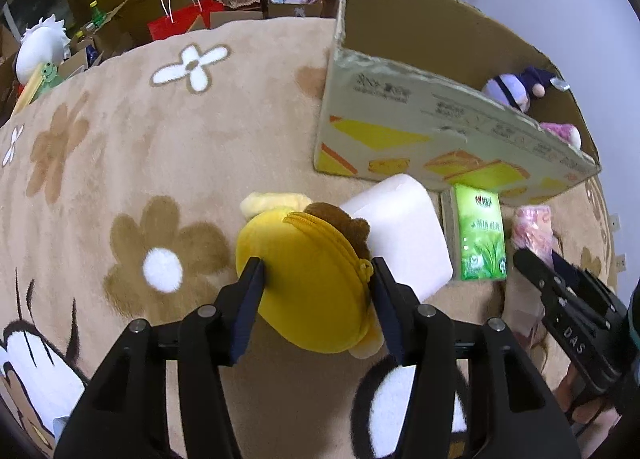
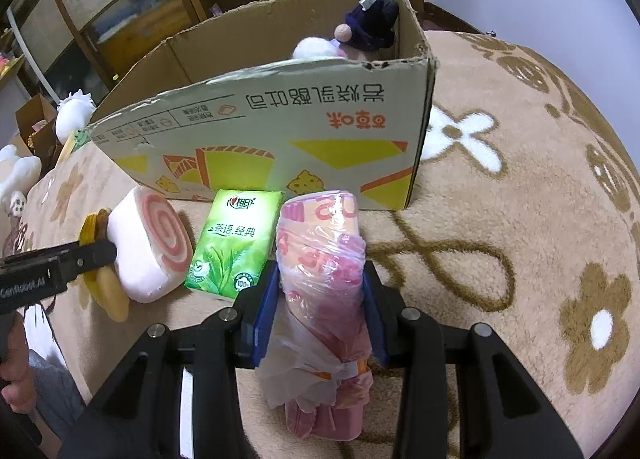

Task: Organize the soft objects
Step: 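Close left tool on the yellow plush while right tool grasps the pink wrapped roll, then lift the yellow plush with left tool while right tool carries the pink roll to the box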

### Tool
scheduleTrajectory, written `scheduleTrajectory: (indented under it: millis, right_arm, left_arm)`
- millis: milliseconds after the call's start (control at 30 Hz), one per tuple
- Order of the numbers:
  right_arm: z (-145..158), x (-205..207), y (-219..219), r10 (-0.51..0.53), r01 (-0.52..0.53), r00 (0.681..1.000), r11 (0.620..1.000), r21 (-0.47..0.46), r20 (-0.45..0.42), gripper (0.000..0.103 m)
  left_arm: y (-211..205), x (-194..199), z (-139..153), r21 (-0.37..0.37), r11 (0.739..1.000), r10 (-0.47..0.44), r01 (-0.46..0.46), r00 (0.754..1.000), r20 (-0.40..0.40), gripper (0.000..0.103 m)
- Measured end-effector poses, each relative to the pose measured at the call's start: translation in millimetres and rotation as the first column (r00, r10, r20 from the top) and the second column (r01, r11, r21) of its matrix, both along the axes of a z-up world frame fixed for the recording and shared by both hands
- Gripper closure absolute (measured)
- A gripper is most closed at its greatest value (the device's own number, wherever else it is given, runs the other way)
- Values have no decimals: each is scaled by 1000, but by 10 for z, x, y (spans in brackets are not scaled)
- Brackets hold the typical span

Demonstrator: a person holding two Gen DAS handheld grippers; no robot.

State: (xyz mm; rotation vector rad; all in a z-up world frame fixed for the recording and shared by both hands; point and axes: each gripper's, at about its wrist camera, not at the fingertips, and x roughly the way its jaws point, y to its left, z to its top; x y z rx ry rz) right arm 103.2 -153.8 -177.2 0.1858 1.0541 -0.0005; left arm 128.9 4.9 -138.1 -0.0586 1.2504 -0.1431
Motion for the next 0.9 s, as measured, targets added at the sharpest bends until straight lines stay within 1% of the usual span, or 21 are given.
scheduleTrajectory:
  millis: [133, 200, 433, 567, 733, 800, 900]
  right_arm:
    - [-18, 7, 9, 7, -7, 1000, 1000, -5, -10, 61]
    - [-32, 7, 18, 11, -11, 1000, 1000, -8, -15, 61]
    - [-73, 13, 41, 17, -17, 999, 1000, -12, -31, 61]
    - [-60, 9, 33, 17, -17, 999, 1000, -12, -32, 61]
    - [-53, 11, 19, 14, -14, 999, 1000, -8, -33, 61]
    - [-41, 4, 18, 15, -15, 1000, 1000, -13, -26, 61]
    - [54, -31, 24, 20, -19, 1000, 999, -32, 12, 61]
  left_arm:
    - [-12, -15, -6, 2, 1000, -5, 5, 1000, -12, 50]
    - [-15, -27, -20, 0, 1000, -7, 7, 1000, -24, 47]
    - [-13, -26, -16, 6, 1000, -25, 25, 999, -29, 46]
    - [13, -41, -1, 4, 1000, -28, 28, 998, -50, 46]
    - [-36, -89, 23, 25, 997, -70, 71, 996, -47, 47]
    - [-62, -97, 28, 37, 996, -78, 80, 996, -35, 52]
    - [-71, -112, 70, 38, 996, -85, 86, 996, -21, 54]
